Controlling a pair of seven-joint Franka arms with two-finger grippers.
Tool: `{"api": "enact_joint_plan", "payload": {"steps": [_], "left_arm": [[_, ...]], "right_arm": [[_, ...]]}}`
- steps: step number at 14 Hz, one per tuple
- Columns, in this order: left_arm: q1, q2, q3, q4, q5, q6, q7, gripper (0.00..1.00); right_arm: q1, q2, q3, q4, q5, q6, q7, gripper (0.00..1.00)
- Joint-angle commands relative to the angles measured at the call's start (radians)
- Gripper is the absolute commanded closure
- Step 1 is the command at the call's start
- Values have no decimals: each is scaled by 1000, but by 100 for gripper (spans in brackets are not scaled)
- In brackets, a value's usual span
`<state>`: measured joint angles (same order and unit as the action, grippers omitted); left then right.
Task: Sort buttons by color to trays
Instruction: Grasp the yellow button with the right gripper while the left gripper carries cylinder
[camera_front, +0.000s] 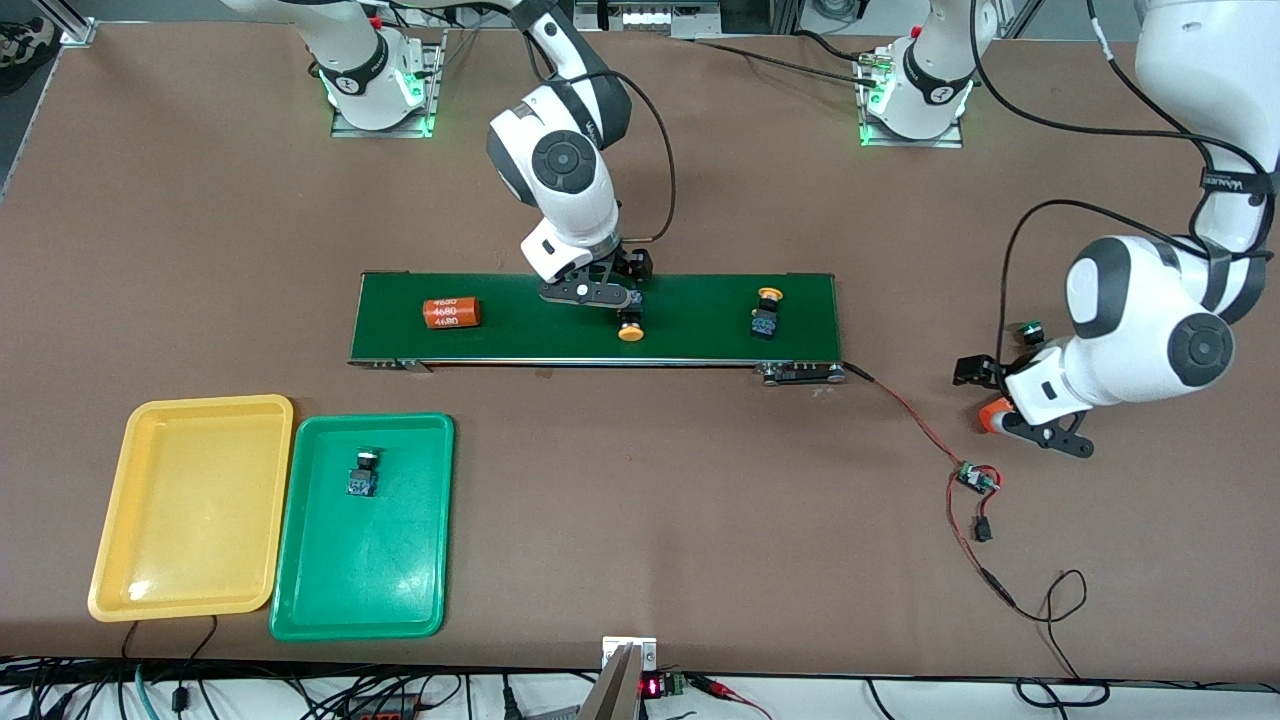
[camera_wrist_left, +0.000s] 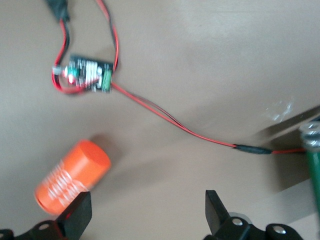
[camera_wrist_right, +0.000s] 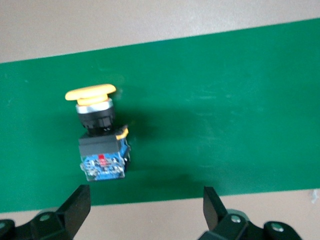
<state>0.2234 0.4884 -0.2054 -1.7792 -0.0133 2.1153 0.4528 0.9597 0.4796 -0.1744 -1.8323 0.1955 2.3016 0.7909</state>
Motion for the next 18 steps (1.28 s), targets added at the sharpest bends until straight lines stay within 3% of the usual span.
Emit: {"api": "enact_joint_plan", "payload": {"steps": [1,3,9,10,16,18], "left_arm": [[22,85,-11,84,45,79,267,0],[39,108,-11,84,97,152,367,0],[89,163,-11,83,113,157,480,0],[93,170,-11,77,113,157,481,0],[120,197,-11,57,115,152,506,0],[134,197,-11,40,113,149,506,0]], "right_arm": [[-12,40,-7,68,-28,2,27,0],[-30,50,-10,93,-27,2,25,0],[-35,135,-8,114,-30,35,16,4],[-33,143,-8,113,-33,33,16,9],[-50,120,-10,114,-33,-8,-32,68],[-81,90,-10,122,-33,-43,-56,71]]}}
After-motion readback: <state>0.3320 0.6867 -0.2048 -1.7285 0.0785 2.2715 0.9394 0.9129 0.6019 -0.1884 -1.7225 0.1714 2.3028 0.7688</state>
